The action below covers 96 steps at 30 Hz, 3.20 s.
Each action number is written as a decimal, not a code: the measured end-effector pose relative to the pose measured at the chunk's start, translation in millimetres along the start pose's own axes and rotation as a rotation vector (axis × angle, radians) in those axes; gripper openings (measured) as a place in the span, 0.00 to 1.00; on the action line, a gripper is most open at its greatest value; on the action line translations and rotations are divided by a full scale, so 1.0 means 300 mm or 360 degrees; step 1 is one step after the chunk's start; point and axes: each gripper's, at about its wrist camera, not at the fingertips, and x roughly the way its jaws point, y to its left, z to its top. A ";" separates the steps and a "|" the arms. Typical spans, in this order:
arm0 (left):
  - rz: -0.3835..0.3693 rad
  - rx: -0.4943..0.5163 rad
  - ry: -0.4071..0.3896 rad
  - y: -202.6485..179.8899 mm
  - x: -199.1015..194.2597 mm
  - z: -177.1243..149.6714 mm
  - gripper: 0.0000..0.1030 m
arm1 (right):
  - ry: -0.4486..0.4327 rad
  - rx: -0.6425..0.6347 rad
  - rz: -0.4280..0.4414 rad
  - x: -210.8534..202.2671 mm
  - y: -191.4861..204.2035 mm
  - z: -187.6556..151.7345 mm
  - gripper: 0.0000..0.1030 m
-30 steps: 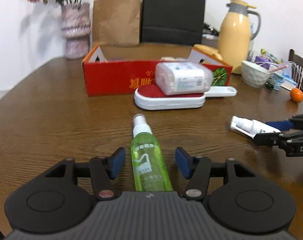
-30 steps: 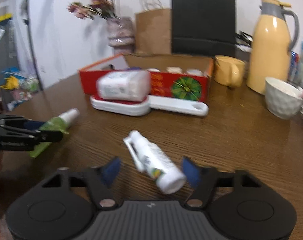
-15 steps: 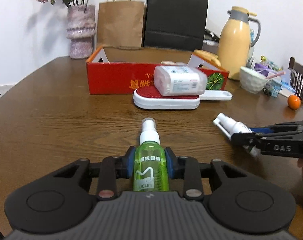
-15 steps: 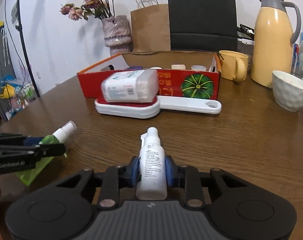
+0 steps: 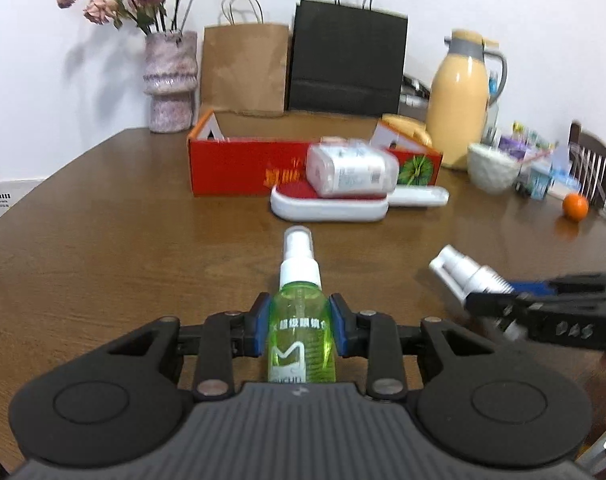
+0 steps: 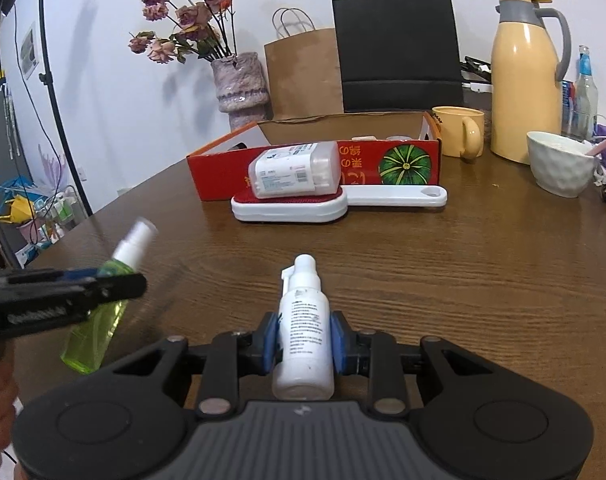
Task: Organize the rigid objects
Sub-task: 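Carry both spray bottles over the red box, then lower both spray bottles into the red box and open both tools, then withdraw both tools and move the left tool toward the white tissue pack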
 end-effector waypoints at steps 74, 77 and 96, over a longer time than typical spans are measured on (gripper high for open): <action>0.0045 -0.0149 0.0084 0.200 0.388 0.943 0.77 | -0.0158 0.0085 -0.0269 0.305 -0.206 0.899 0.68; 0.0030 -0.0120 0.0003 0.181 0.235 0.914 0.81 | -0.0214 0.0029 -0.0230 0.180 -0.161 0.879 0.76; -0.0016 -0.0087 -0.0520 0.075 -0.539 0.089 1.00 | -0.0571 0.0002 -0.0161 -0.400 0.083 0.050 0.92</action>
